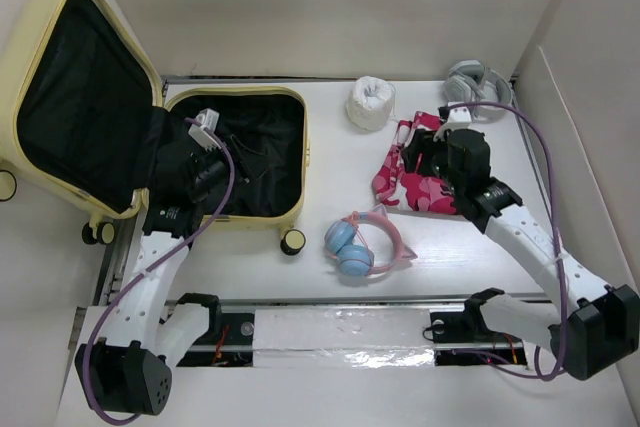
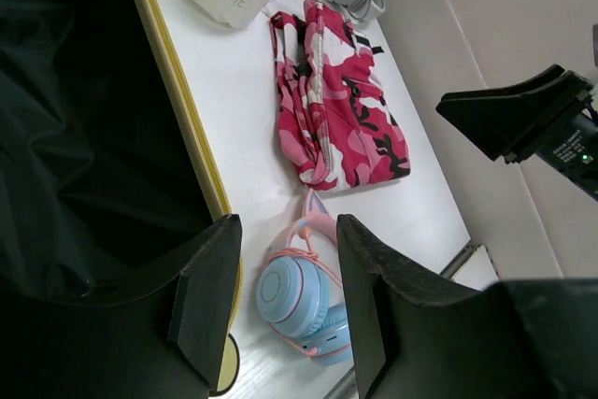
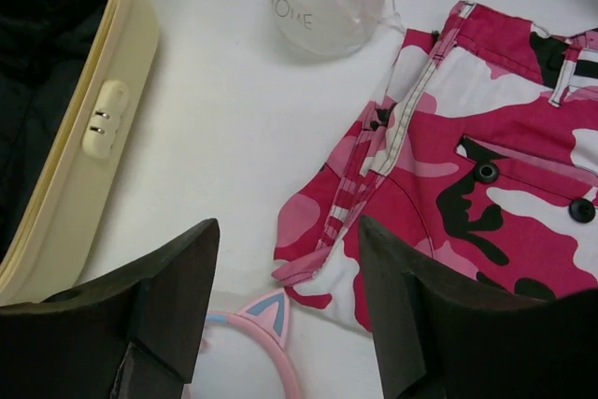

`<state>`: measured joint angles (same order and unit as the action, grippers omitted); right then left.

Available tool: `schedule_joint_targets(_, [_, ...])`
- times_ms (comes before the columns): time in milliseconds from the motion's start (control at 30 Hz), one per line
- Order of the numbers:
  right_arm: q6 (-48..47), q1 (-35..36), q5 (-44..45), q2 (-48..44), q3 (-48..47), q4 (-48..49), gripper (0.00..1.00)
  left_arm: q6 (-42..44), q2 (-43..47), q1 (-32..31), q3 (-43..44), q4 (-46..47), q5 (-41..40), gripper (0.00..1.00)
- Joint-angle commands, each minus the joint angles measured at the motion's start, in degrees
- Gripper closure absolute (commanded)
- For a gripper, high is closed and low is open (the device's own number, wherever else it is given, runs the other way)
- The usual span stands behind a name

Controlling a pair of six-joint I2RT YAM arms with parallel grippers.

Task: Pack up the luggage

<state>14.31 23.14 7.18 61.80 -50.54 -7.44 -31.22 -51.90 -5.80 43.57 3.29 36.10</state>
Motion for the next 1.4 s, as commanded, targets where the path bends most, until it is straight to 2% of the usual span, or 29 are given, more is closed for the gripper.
schedule_joint_targets(0, [0.2, -0.8, -0.6, 2.0, -1.7, 4.2, 0.38, 2.3, 0.9, -0.1, 2.9, 0.6, 1.4, 0.57])
schedule_joint_targets(67, [0.2, -1.3, -0.9, 4.9, -3.1, 4.4, 0.66, 2.7, 0.7, -0.1, 3.1, 0.7, 1.9, 0.59])
schedule_joint_targets(100, [0.1, -1.3, -0.9, 6.0, -4.4, 5.1, 0.91, 2.7, 0.6, -0.1, 3.4, 0.9, 2.9, 0.60])
schedule_joint_targets(133, [0.0, -2.2, -1.2, 7.2, -5.3, 5.5, 1.00, 2.8, 0.6, -1.0, 3.4, 1.9, 3.5, 0.63])
schedule_joint_targets(167, [-0.1, -3.2, -1.2, 10.1, -6.5, 5.5, 1.00, 3.2, 0.5, -2.1, 3.5, 2.5, 4.7, 0.81])
schedule_joint_targets(233, [-0.3, -4.1, -0.1, 13.2, -10.6, 5.3, 1.00, 3.5, 0.2, -3.2, 3.7, 4.8, 8.4, 0.96])
schedule_joint_targets(267, [-0.4, -4.9, 0.6, 14.6, -12.1, 5.3, 1.00, 3.8, 0.2, -3.7, 3.8, 5.1, 9.3, 1.00])
schedule_joint_targets(367, [-0.6, -6.7, 2.3, 21.0, -18.0, 6.3, 1.00, 6.2, 1.4, -5.2, 4.7, 3.3, 8.4, 1.00])
schedule_joint_targets(433, [-0.5, -7.8, 3.1, 27.1, -21.9, 5.7, 0.77, 6.5, 2.8, -5.2, 3.3, 3.7, 7.9, 1.00])
schedule_joint_targets(467, [-0.1, -9.0, 2.8, 29.2, -26.0, 5.2, 0.43, 7.5, 2.8, -5.2, 3.3, 3.3, 6.9, 1.00])
schedule_joint_targets(500, [0.3, -9.6, 2.0, 31.3, -27.9, 4.9, 0.30, 8.3, 2.6, -6.4, 3.5, 2.4, 6.2, 1.00])
schedule_joint_targets(567, [1.2, -10.2, -1.5, 36.9, -34.4, 4.2, 0.18, 9.8, 2.9, -7.7, 3.8, 0.3, 4.6, 1.00])
schedule_joint_targets(600, [1.7, -10.2, -2.0, 38.6, -36.4, 4.0, 0.11, 10.5, 3.1, -8.3, 3.5, 0.2, 4.4, 0.96])
schedule_joint_targets(767, [4.7, -10.2, -2.6, 53.9, -51.7, -0.5, 0.10, 12.6, 1.2, -11.7, 4.6, -3.2, 3.2, 0.79])
schedule_joint_targets(867, [6.2, -10.2, -2.6, 61.9, -61.0, -4.4, 0.10, 13.0, 1.2, -11.7, 4.2, -3.2, 2.8, 0.72])
schedule_joint_targets(1067, [8.6, -10.2, -4.1, 72.0, -73.2, -8.2, 0.11, 13.6, 0.7, -13.4, 4.5, -5.0, 1.9, 0.70])
schedule_joint_targets(1133, [8.8, -10.2, -3.2, 74.2, -74.3, -9.3, 0.13, 13.6, 0.4, -13.4, 4.5, -5.1, 2.0, 0.70])
schedule_joint_targets(1267, [9.8, -10.2, -3.0, 73.6, -70.0, -6.4, 0.17, 13.1, 0.6, -13.4, 4.5, -4.9, 2.1, 0.70])
schedule_joint_targets(1300, [9.7, -9.7, -2.9, 73.3, -68.2, -5.0, 0.23, 13.0, 0.1, -13.4, 4.9, -4.9, 2.6, 0.70])
schedule_joint_targets(1367, [9.7, -9.7, -4.0, 73.5, -67.4, -4.4, 0.27, 12.9, 0.1, -13.4, 4.7, -4.7, 2.8, 0.70])
